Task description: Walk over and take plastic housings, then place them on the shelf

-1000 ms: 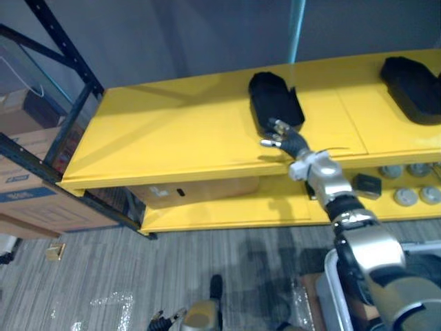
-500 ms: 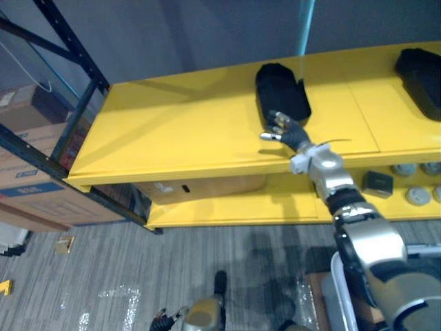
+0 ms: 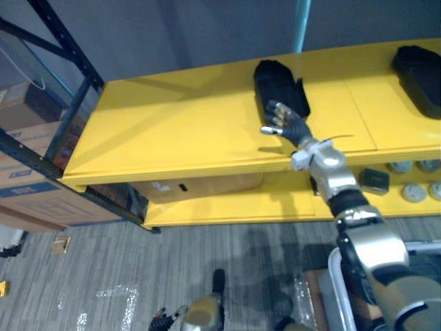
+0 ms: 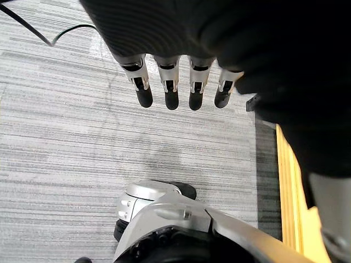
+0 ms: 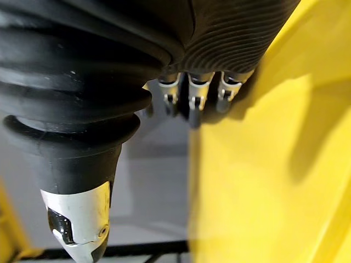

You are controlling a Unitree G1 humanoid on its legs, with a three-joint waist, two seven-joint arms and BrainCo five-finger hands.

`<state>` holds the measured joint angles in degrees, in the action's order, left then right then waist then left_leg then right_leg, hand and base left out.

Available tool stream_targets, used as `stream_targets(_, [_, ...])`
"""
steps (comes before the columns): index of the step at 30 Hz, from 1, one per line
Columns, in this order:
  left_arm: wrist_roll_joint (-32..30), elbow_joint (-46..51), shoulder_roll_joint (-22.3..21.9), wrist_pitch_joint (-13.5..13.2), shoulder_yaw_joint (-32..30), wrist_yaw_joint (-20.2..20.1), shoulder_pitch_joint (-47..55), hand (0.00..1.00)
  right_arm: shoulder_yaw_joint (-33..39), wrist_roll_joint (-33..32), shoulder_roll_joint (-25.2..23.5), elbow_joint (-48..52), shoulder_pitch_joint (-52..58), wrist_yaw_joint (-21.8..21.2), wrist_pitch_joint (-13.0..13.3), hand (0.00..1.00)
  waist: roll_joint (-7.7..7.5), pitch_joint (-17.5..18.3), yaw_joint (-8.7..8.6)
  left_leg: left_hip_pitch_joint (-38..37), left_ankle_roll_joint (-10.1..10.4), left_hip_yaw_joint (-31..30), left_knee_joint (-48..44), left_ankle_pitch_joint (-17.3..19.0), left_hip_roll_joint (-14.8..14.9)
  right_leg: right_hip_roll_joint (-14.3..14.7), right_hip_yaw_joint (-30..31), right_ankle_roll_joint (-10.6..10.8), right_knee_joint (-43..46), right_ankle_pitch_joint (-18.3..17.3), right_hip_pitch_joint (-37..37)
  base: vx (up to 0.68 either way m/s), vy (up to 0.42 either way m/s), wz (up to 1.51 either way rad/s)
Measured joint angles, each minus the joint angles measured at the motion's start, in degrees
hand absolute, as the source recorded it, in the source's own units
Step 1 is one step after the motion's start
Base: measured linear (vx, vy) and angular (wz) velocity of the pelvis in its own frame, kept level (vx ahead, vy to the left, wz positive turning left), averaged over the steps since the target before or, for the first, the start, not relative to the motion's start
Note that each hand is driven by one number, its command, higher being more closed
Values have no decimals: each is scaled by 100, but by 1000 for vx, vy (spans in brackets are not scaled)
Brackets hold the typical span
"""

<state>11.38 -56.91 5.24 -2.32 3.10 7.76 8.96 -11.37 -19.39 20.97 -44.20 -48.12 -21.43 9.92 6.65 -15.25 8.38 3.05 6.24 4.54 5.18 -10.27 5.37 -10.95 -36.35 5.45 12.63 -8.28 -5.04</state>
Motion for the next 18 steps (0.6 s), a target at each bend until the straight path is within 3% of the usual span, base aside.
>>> stream_targets(2, [-2, -2, 108, 35, -14, 1, 1, 0, -182, -34, -63, 869, 839, -27, -259, 0, -195, 51, -87, -19, 3, 105, 1, 8, 4, 12, 62, -3, -19, 7, 8, 47, -10, -16])
stream_targets(7, [6, -53, 280, 236, -61, 0, -11, 0, -535, -285, -352, 2376, 2505, -79, -872, 0, -522, 249, -299, -124, -31, 491, 3, 140, 87, 99, 428, -35, -98, 60, 101, 28, 12, -33])
stream_targets(10, [4, -90, 343, 342, -62, 15, -93, 0, -738, -247, -440, 2704, 3563, -54, -998, 0, -698, 354, -401, -216, -25, 725, 4, 190, 192, 219, 659, -84, -245, 144, 106, 2, -11, -41])
stream_targets(13, [2, -228, 378, 424, -57, 92, -171, 0, -760, -85, -425, 3045, 4213, 12, -984, 0, -726, 381, -631, -311, -23, 888, 5, 209, 255, 285, 832, -123, -294, 194, 109, -46, -7, -31])
stream_targets(18, [-7, -281, 380, 550, -18, 265, -287, 0, -551, -212, -508, 3160, 5083, 56, -979, 0, -716, 551, -731, -328, -11, 1103, 5, 221, 355, 404, 1015, -153, -450, 267, 130, -27, -10, -24])
